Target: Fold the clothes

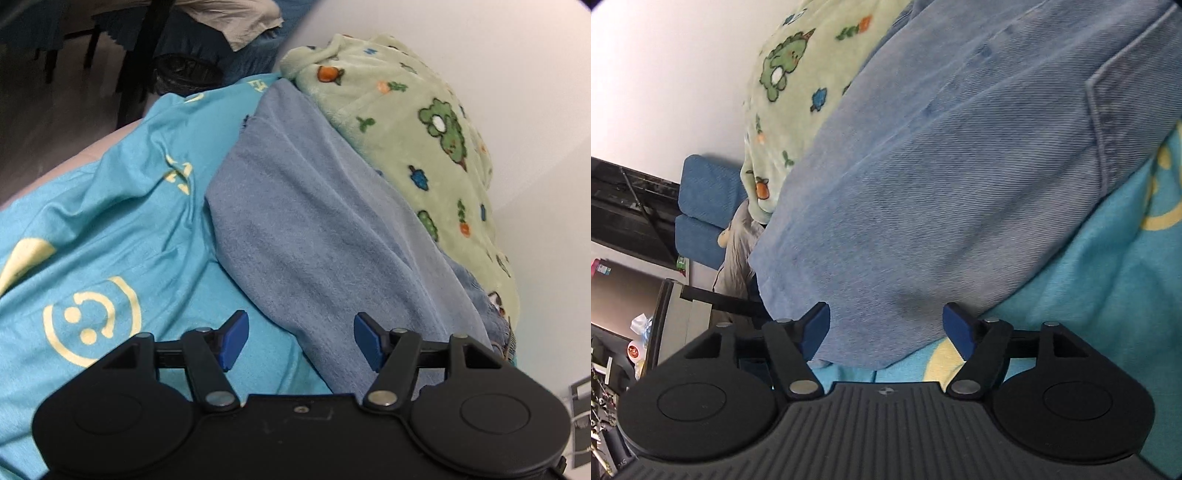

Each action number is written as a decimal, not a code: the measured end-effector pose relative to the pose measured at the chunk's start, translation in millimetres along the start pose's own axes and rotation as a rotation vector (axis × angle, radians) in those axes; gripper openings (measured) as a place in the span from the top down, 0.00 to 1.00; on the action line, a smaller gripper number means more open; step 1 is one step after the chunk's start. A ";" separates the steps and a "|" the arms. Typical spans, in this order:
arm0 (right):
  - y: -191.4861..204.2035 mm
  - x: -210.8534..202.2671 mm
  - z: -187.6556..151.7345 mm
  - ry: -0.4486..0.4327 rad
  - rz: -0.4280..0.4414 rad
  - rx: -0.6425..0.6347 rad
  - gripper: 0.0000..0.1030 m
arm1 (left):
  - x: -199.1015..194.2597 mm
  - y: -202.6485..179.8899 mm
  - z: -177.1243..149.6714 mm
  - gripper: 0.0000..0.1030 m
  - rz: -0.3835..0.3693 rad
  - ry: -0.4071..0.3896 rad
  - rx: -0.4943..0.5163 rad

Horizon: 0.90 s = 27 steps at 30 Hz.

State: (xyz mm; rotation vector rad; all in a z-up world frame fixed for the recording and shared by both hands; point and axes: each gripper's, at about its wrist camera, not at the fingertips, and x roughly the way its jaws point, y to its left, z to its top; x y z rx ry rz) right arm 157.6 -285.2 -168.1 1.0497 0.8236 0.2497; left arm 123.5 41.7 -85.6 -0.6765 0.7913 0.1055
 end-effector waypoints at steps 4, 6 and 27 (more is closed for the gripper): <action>-2.2 13.8 6.4 -0.006 0.035 -0.004 0.31 | 1.8 -2.2 -0.9 0.42 0.039 -0.024 0.007; -4.5 19.1 10.1 -0.011 0.049 0.006 0.41 | 2.1 -4.0 -2.2 0.42 0.050 -0.035 0.015; -4.3 -23.5 27.2 -0.120 0.113 0.095 0.99 | -4.4 -3.5 -3.7 0.42 0.022 -0.080 0.014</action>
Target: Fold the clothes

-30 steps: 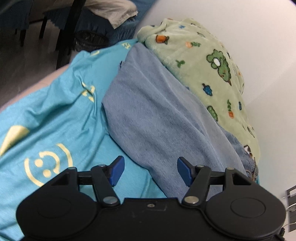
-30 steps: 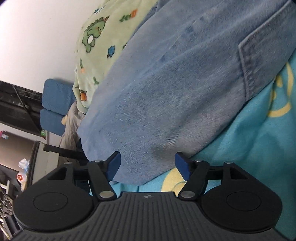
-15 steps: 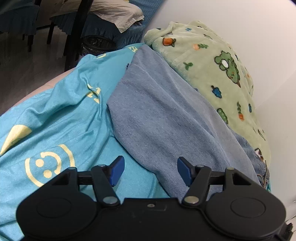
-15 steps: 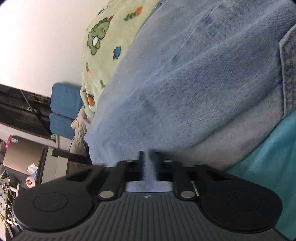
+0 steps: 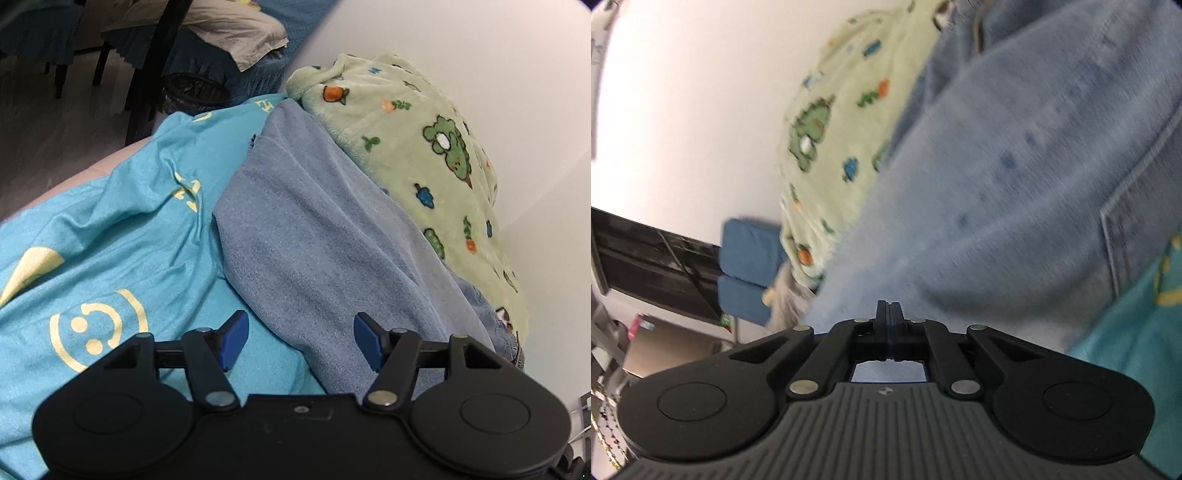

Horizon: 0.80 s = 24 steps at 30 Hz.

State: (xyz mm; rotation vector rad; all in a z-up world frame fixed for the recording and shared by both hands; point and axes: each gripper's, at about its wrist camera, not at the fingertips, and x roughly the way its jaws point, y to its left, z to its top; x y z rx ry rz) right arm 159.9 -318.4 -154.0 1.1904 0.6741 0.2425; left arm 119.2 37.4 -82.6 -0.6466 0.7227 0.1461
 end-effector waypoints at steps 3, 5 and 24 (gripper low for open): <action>-4.3 5.7 -7.2 0.081 -0.019 0.045 0.87 | -3.2 0.0 0.5 0.41 -0.001 -0.040 0.003; -5.8 10.2 -14.5 0.148 0.019 0.102 0.67 | -3.2 2.8 3.4 0.40 0.005 -0.045 -0.012; -12.8 56.4 -24.9 0.216 -0.083 -0.017 0.92 | 36.8 24.2 -2.0 0.41 -0.091 0.089 -0.152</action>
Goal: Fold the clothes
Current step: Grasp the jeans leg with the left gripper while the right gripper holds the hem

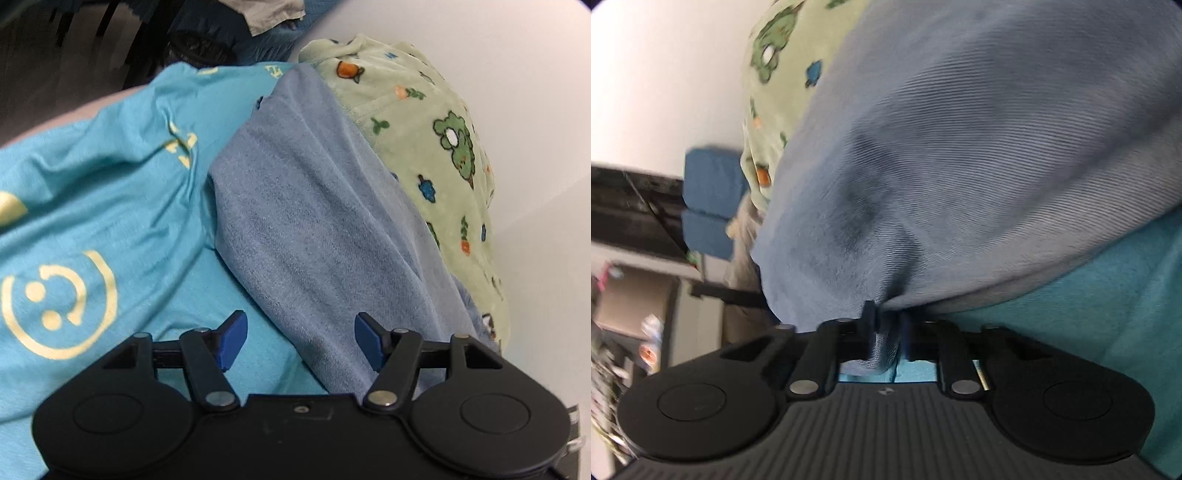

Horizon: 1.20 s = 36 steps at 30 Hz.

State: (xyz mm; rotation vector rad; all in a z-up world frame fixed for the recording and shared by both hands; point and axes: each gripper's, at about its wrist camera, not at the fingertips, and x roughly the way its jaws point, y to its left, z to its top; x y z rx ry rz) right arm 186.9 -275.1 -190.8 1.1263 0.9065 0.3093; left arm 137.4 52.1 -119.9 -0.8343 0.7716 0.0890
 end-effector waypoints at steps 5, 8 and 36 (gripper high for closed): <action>32.3 -21.2 4.0 -0.036 0.071 -0.043 0.95 | 2.9 13.1 4.4 0.41 -0.050 0.005 -0.101; 54.2 -42.6 9.5 -0.096 0.159 -0.040 0.95 | 2.8 9.0 4.7 0.40 -0.102 -0.002 -0.105; 72.5 -106.7 31.8 -0.382 0.274 -0.147 0.96 | 74.0 19.5 14.6 0.64 -0.212 -0.046 -0.357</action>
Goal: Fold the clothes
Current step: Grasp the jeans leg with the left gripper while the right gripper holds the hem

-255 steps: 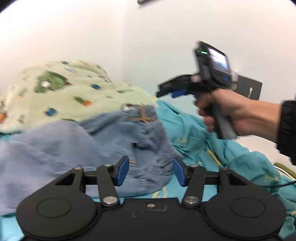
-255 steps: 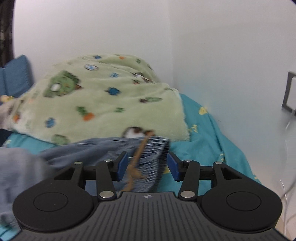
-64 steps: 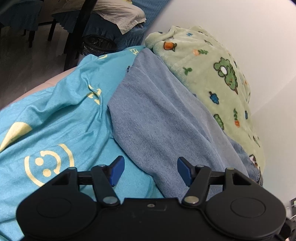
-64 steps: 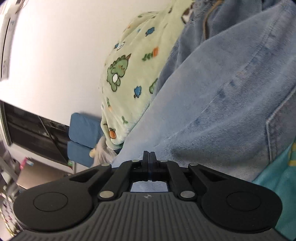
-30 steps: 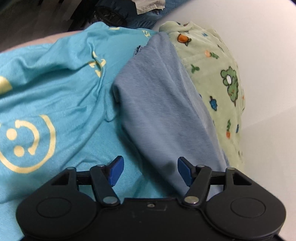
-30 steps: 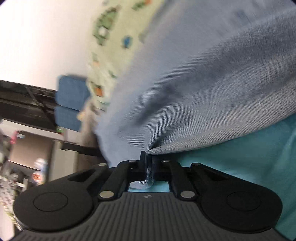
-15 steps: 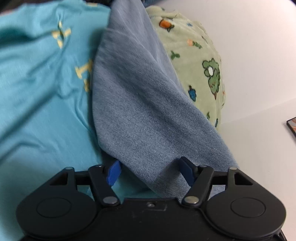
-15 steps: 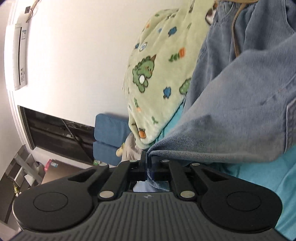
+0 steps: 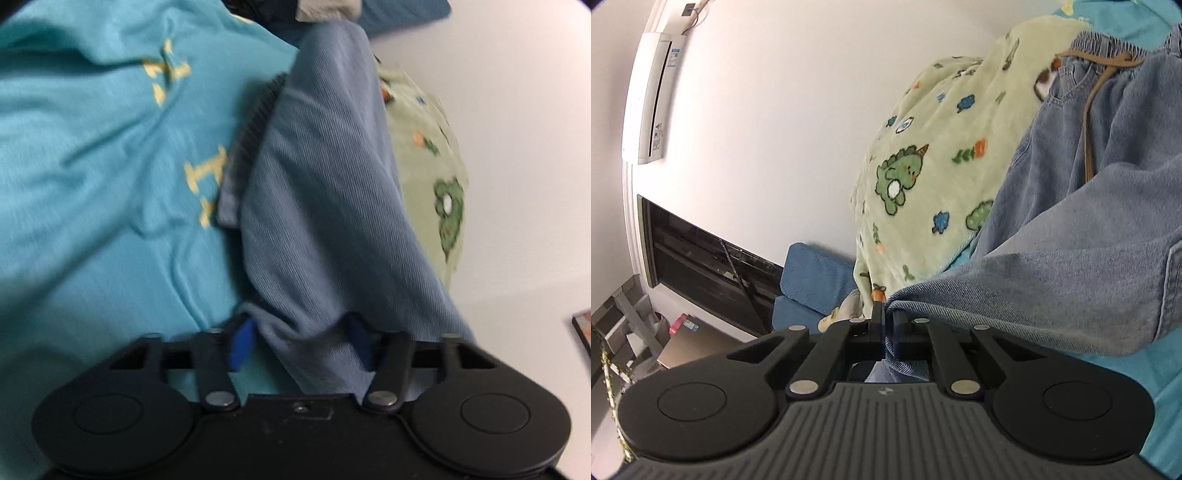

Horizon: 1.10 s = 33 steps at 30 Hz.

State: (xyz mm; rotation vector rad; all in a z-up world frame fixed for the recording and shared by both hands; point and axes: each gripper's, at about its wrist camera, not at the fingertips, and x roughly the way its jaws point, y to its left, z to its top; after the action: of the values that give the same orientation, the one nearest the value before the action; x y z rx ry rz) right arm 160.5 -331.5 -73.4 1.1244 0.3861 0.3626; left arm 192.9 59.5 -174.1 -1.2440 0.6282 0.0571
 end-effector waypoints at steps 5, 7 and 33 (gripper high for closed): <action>0.8 3.7 -7.9 0.014 -0.010 -0.036 0.96 | -7.8 -7.3 12.1 0.88 0.006 -0.033 0.033; 2.3 6.8 -12.3 0.023 -0.016 -0.052 0.96 | -24.0 -19.1 17.1 0.91 0.022 -0.086 0.093; 12.7 1.8 -43.1 0.221 -0.045 -0.088 0.96 | -141.6 -34.5 46.3 0.86 0.033 -0.098 0.149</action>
State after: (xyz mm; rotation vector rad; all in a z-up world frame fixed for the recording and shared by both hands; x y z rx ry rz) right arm 140.6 -291.5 -78.3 0.9909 0.5839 0.4614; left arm 107.2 130.2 -69.1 -1.0804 0.5575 0.0965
